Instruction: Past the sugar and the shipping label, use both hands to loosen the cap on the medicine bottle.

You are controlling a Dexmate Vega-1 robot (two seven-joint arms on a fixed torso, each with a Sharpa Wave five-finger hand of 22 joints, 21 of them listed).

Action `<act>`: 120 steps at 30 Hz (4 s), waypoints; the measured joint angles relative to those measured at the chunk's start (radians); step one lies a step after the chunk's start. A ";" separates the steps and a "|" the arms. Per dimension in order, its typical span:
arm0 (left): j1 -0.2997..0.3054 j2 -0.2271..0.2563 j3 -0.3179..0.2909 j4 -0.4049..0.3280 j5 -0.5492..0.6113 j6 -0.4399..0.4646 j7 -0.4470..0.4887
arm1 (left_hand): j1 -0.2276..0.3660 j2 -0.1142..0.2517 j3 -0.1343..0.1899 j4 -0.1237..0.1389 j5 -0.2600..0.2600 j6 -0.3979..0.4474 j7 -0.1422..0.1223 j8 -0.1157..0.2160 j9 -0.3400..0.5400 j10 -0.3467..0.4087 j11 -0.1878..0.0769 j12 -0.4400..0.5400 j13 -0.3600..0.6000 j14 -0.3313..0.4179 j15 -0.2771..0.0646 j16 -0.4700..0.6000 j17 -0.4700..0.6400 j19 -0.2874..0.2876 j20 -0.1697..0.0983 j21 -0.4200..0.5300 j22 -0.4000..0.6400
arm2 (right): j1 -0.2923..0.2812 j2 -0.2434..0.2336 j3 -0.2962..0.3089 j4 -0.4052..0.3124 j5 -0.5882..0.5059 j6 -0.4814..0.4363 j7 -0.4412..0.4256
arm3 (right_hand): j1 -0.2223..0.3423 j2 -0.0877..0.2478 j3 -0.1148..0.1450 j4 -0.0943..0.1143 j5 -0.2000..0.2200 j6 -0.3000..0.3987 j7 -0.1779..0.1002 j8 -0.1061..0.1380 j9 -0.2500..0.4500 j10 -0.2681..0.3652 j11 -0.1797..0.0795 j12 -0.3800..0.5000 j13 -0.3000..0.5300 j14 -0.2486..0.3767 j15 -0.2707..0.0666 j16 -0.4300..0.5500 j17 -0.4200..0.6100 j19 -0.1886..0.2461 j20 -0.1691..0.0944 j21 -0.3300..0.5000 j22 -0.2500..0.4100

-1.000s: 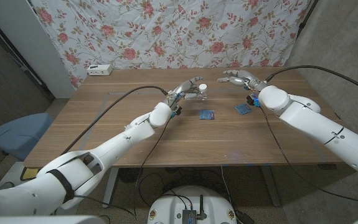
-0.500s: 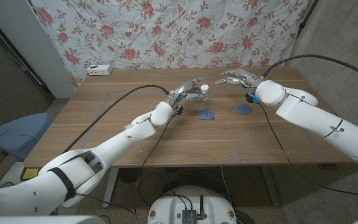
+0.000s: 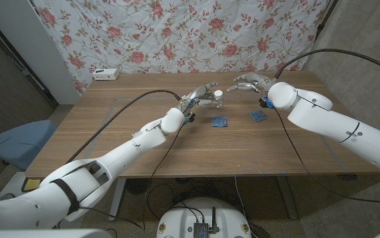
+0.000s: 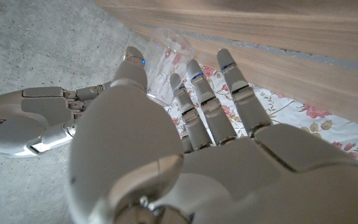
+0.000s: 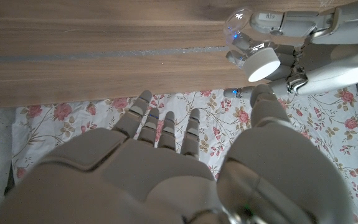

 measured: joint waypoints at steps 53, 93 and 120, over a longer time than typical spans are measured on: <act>-0.048 -0.007 0.025 -0.005 -0.028 0.075 -0.087 | 0.005 0.000 0.016 0.008 -0.004 -0.025 -0.004 0.000 0.000 0.000 0.000 -0.004 0.000 0.003 -0.003 -0.003 0.000 -0.021 -0.003 -0.024 0.000 | 0.163 0.050 -0.193 -0.002 -0.288 -0.057 0.253 | 0.112 -0.020 0.030 -0.003 -0.009 0.059 -0.056 0.022 0.017 -0.011 -0.011 0.000 0.000 0.002 0.001 0.000 0.000 0.011 0.003 0.000 0.000; -0.049 -0.009 0.032 -0.001 -0.016 0.065 -0.084 | -0.010 -0.004 0.029 0.012 -0.007 -0.021 -0.008 0.000 0.000 0.009 0.009 0.000 0.000 0.014 -0.003 -0.005 0.000 -0.032 -0.007 -0.028 0.000 | 0.229 0.119 -0.269 0.073 -0.448 -0.073 0.405 | 0.178 -0.035 0.040 0.002 -0.020 0.141 -0.048 0.073 0.036 -0.007 -0.015 0.000 0.005 0.020 -0.028 0.005 0.000 0.045 -0.031 0.008 0.000; -0.032 -0.003 0.032 -0.027 -0.011 0.073 -0.078 | -0.006 0.000 0.037 0.012 -0.007 -0.014 -0.022 0.000 0.000 0.009 0.009 -0.006 0.000 0.018 -0.007 -0.008 0.000 -0.038 -0.013 -0.032 0.000 | 0.208 0.136 -0.265 0.084 -0.496 -0.075 0.413 | 0.216 -0.029 0.044 0.006 -0.020 0.208 -0.053 0.114 0.050 0.026 -0.019 0.008 0.004 0.043 -0.051 0.012 0.000 0.069 -0.044 0.008 0.000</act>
